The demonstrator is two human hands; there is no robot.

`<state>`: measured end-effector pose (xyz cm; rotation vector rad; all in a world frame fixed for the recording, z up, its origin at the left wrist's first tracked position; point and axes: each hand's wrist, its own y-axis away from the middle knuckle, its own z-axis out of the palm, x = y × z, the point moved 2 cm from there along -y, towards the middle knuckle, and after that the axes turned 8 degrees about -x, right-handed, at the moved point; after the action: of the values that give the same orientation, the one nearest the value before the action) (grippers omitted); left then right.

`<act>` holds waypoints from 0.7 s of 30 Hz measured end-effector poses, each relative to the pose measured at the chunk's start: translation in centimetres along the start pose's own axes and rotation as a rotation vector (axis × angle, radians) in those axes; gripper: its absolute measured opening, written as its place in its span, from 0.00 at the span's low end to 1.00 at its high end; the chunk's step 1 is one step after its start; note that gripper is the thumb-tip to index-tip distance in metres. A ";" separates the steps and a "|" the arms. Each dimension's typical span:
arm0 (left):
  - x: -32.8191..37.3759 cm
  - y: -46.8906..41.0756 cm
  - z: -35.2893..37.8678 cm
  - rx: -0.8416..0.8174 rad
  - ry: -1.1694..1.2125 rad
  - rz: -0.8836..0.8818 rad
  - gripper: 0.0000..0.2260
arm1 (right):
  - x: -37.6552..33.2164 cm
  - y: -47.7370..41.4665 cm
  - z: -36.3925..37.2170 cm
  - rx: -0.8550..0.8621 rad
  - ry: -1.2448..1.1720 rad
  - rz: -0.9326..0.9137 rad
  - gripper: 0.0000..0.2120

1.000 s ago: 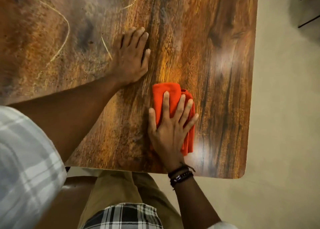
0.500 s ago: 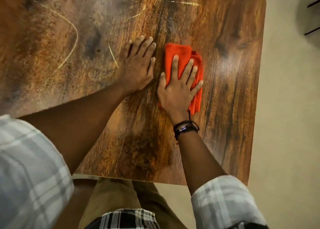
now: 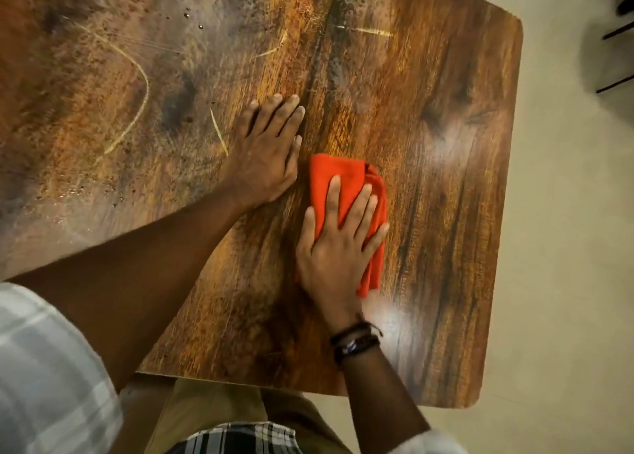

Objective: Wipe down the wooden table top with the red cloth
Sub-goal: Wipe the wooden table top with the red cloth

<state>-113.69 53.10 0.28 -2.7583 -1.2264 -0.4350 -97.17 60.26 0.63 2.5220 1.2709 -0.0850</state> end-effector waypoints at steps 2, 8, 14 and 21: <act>0.0 -0.1 0.1 0.000 -0.009 -0.006 0.24 | -0.1 -5.6 -1.3 0.019 -0.028 0.031 0.30; -0.1 -0.3 0.4 0.006 -0.030 -0.024 0.26 | -1.5 -20.9 -5.4 -0.051 -0.111 0.092 0.27; -0.1 -0.3 0.4 0.000 -0.063 -0.031 0.28 | -1.4 -24.6 -7.0 -0.117 -0.098 0.035 0.28; -0.1 -0.4 0.4 -0.023 -0.085 -0.046 0.28 | 1.4 -11.8 -4.4 -0.091 -0.034 -0.113 0.28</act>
<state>-113.96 53.42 -0.09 -2.7998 -1.3144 -0.3405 -106.02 69.23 1.56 2.3614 1.3718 -0.0931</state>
